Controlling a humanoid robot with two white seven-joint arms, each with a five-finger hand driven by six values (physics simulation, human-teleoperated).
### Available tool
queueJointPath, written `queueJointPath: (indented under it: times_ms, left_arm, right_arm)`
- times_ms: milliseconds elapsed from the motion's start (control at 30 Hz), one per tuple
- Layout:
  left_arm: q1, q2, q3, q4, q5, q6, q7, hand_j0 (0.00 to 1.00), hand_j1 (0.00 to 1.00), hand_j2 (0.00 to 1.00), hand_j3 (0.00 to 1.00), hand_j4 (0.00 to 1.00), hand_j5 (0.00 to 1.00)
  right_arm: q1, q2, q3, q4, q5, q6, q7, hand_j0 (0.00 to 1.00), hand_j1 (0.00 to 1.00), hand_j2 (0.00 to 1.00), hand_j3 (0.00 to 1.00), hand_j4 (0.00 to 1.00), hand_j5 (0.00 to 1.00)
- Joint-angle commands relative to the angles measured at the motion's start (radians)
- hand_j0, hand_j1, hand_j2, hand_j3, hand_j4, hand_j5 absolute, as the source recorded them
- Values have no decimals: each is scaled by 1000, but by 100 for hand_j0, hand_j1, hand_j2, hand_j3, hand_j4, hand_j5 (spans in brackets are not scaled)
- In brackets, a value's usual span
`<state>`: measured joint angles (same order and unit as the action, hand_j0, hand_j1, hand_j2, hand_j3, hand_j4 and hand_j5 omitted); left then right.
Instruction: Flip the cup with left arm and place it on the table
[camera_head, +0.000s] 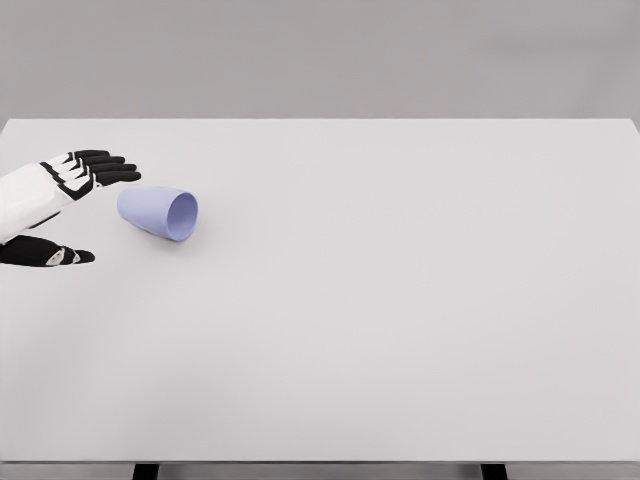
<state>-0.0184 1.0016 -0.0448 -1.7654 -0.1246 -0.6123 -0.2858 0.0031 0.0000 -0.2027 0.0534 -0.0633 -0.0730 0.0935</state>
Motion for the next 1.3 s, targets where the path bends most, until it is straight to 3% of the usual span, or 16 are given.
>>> queueJointPath:
  times_ms: [0,200,300,600,700,800,833,933,1200,1267]
  left_arm:
    - [0,0,2,0,6,1,1,100,100,100,100,100,100]
    - [0,2,2,1,-3,1,1,100,100,100,100,100,100]
    - [5,-4,2,3,-85,1,1,100,100,100,100,100,100]
    - [-17,-5,54,-5,-76,1,-4,98,98,98,98,98,98]
    - [-72,0,62,-5,-55,1,-71,94,94,94,94,94,94]
    - [-83,-11,53,-8,-30,1,-220,94,94,94,94,94,94]
    - [-118,-50,49,-8,-27,91,-325,95,95,95,95,95,95]
    - [-236,-210,48,-8,2,270,-325,97,97,97,97,97,97]
    - [-250,-213,-61,-8,-9,490,-325,100,100,100,100,100,100]
    - [-271,-215,-63,-8,-65,490,-325,100,100,100,100,100,100]
  right_arm:
    - [0,0,-3,-1,-3,-1,3,100,100,100,100,100,100]
    - [0,0,3,0,5,1,3,100,100,100,100,100,100]
    - [0,0,2,0,5,-1,3,100,100,100,100,100,100]
    - [2,0,2,0,5,-1,3,100,100,100,100,100,100]
    - [0,0,2,0,5,-1,3,100,100,100,100,100,100]
    - [0,0,2,0,5,-1,3,100,100,100,100,100,100]
    - [2,0,2,0,5,-1,3,100,100,100,100,100,100]
    - [2,0,2,0,5,-1,3,100,100,100,100,100,100]
    - [2,0,2,0,5,-1,3,100,100,100,100,100,100]
    - [2,0,2,0,5,-1,3,100,100,100,100,100,100]
